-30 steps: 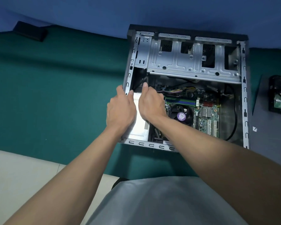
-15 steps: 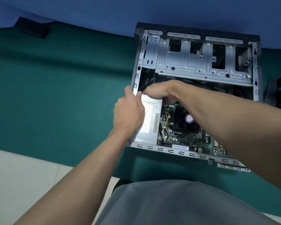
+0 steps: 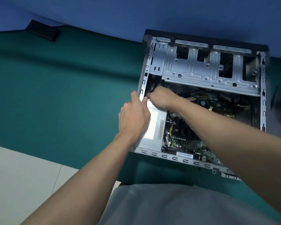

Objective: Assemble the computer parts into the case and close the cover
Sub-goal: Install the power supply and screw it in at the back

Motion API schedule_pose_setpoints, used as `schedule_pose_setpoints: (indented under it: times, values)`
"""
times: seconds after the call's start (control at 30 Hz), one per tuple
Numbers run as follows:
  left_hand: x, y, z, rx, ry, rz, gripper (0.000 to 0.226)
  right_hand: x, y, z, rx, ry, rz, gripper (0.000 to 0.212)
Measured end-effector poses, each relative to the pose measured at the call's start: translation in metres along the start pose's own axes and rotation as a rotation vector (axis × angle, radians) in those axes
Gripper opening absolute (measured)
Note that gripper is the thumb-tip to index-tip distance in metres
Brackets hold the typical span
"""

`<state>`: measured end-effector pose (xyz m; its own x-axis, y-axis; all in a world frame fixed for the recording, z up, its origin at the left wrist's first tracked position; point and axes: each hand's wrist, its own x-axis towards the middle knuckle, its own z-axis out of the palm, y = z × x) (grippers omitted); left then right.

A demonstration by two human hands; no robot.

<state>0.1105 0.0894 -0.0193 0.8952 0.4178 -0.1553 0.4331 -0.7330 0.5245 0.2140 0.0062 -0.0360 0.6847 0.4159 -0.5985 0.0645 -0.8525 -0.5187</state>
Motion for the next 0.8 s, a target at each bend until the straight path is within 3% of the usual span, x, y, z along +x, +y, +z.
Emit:
schedule_pose_setpoints:
  times: [0.13, 0.27, 0.5, 0.63, 0.73, 0.8]
  values:
    - [0.0, -0.001, 0.0, -0.012, 0.004, -0.001, 0.03, -0.025, 0.005, 0.028, 0.207, 0.451, 0.039, 0.058]
    - [0.001, -0.001, 0.002, -0.023, 0.01, -0.003, 0.03, -0.034, 0.003, 0.043, 0.243, 0.579, 0.048, 0.058]
    - [0.001, -0.003, 0.004, 0.007, 0.003, 0.006, 0.028, -0.031, 0.007, 0.041, 0.155, 0.509, 0.065, 0.056]
    - [0.002, -0.004, 0.004, 0.035, 0.001, 0.006, 0.031, -0.032, 0.003, 0.026, 0.113, 0.381, 0.021, 0.058]
    - [-0.007, -0.001, 0.007, 0.147, 0.033, 0.001, 0.04, -0.043, 0.005, 0.018, 0.125, 0.297, -0.035, 0.06]
    - [-0.014, -0.001, 0.01, 0.259, 0.05, 0.056, 0.053, -0.059, 0.014, 0.016, 0.083, 0.341, -0.094, 0.058]
